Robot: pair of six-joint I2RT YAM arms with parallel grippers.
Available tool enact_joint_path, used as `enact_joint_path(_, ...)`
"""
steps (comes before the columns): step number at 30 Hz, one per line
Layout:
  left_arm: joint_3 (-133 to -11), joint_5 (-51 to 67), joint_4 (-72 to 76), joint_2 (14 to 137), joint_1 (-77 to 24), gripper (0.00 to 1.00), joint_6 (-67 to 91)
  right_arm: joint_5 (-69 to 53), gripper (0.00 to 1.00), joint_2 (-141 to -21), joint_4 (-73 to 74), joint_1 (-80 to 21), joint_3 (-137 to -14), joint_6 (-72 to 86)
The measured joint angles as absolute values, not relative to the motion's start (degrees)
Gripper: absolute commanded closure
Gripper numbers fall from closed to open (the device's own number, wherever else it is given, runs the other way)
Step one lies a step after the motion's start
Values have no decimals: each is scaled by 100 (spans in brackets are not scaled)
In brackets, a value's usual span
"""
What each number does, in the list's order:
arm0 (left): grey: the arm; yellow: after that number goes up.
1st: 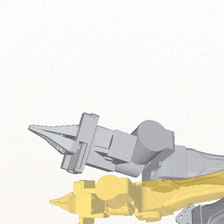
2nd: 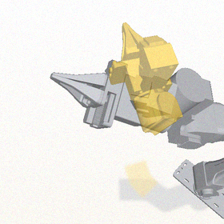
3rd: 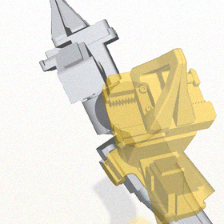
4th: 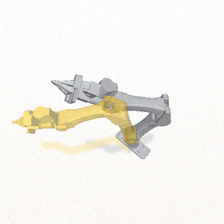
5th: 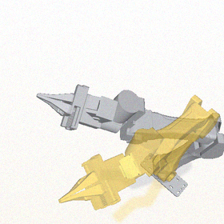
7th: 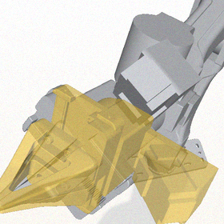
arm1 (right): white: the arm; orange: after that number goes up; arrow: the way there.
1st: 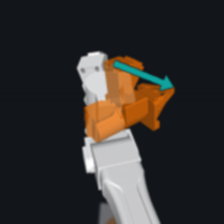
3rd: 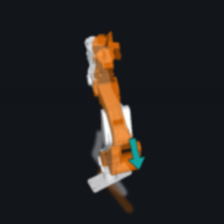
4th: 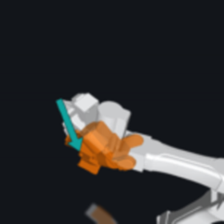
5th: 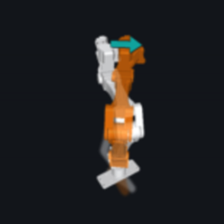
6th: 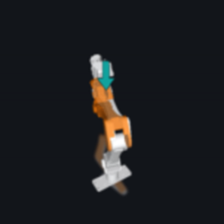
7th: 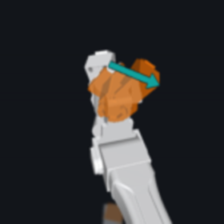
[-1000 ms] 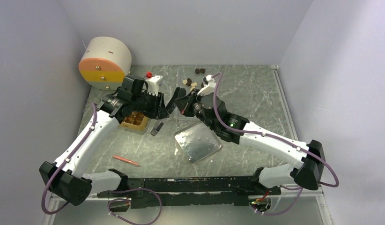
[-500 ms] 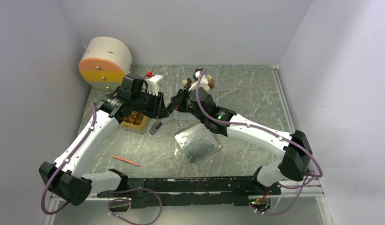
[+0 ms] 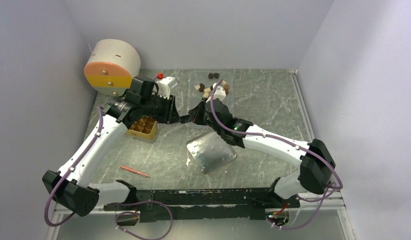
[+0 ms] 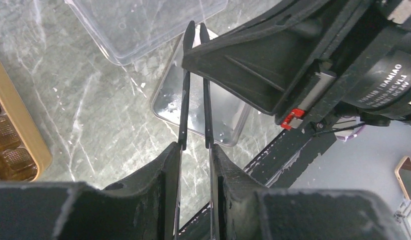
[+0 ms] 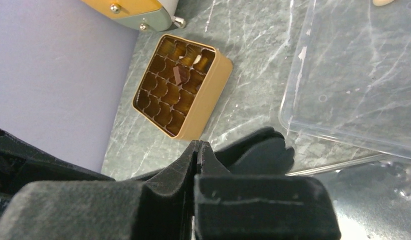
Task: Pack the chocolate
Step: Adjust the clamp.
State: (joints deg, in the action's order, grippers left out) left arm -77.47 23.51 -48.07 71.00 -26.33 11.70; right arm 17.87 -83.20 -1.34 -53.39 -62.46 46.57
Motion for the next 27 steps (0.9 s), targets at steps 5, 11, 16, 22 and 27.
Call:
enact_joint_path(5,-7747,2169,-4744,7148,-2635,69,1170,1791,54,-8121,67,-5210,-6163,4547)
enact_joint_path(11,-7747,2137,-4698,7148,-2633,69,1168,1586,27,-7395,58,-5006,-5913,3347)
enact_joint_path(16,-7749,2171,-4724,7148,-2633,68,1118,517,1,-7002,-220,-4993,-5795,1498)
enact_joint_path(22,-7749,2394,-4794,7146,-2633,69,1057,-825,0,-6783,-449,-5301,-5107,-939)
enact_joint_path(27,-7749,2561,-4792,7126,-2633,69,1037,-1011,4,-6486,-725,-5450,-4740,-1962)
